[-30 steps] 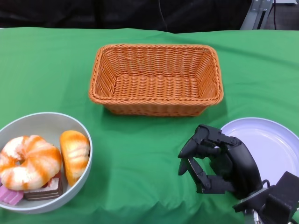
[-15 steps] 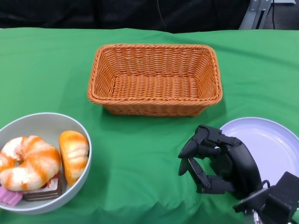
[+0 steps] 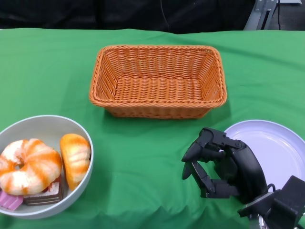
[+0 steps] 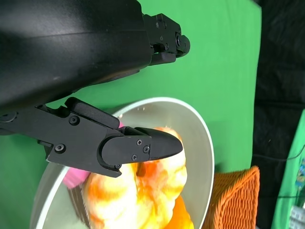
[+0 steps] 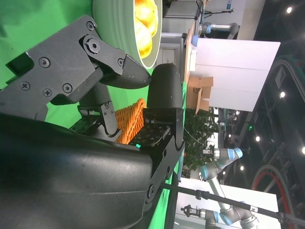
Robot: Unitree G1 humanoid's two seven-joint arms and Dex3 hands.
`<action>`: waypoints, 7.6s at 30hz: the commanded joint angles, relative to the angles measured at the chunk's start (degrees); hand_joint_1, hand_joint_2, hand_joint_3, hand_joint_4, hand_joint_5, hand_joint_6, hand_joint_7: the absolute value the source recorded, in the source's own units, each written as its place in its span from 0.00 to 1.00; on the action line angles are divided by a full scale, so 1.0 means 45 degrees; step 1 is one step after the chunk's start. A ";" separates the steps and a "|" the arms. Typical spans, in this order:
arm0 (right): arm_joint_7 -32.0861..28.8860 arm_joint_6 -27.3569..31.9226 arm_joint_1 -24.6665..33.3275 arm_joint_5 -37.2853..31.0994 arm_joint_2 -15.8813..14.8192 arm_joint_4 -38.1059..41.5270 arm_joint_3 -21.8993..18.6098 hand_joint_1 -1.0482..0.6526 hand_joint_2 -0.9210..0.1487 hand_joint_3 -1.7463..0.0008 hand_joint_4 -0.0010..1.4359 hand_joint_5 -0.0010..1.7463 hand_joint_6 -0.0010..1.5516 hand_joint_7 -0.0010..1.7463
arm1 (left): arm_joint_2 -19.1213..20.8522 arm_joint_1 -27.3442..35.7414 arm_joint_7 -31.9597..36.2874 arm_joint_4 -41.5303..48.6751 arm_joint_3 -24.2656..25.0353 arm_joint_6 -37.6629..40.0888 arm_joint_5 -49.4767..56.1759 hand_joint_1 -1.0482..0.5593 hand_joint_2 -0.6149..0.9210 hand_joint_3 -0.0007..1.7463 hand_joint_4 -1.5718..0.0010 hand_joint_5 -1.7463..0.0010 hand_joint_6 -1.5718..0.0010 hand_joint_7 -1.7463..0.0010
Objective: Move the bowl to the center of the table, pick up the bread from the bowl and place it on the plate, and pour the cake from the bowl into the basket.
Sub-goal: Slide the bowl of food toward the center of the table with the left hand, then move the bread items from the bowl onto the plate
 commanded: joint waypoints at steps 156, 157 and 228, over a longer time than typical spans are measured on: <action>-0.0916 -0.0966 -0.0169 -0.0666 -0.0035 -0.0153 0.0104 0.55 0.42 0.35 0.57 0.86 0.50 0.74 | -0.4066 0.0409 0.2453 -0.9056 -0.5181 0.7308 -0.0127 0.27 1.00 0.27 1.00 1.00 1.00 1.00; -0.0932 -0.0950 -0.0162 -0.0685 -0.0034 -0.0155 0.0104 0.55 0.42 0.35 0.57 0.86 0.50 0.73 | -0.4073 0.0401 0.2453 -0.9032 -0.5209 0.7290 -0.0101 0.27 1.00 0.27 1.00 1.00 1.00 1.00; -0.5735 -0.2383 -0.1140 -1.0411 -0.4524 -0.2777 0.0431 0.16 0.04 1.00 0.36 0.13 0.32 0.00 | -0.4218 0.0794 0.1878 -0.3050 -0.2800 -0.9361 0.1694 0.62 0.98 0.28 0.55 0.17 0.47 0.43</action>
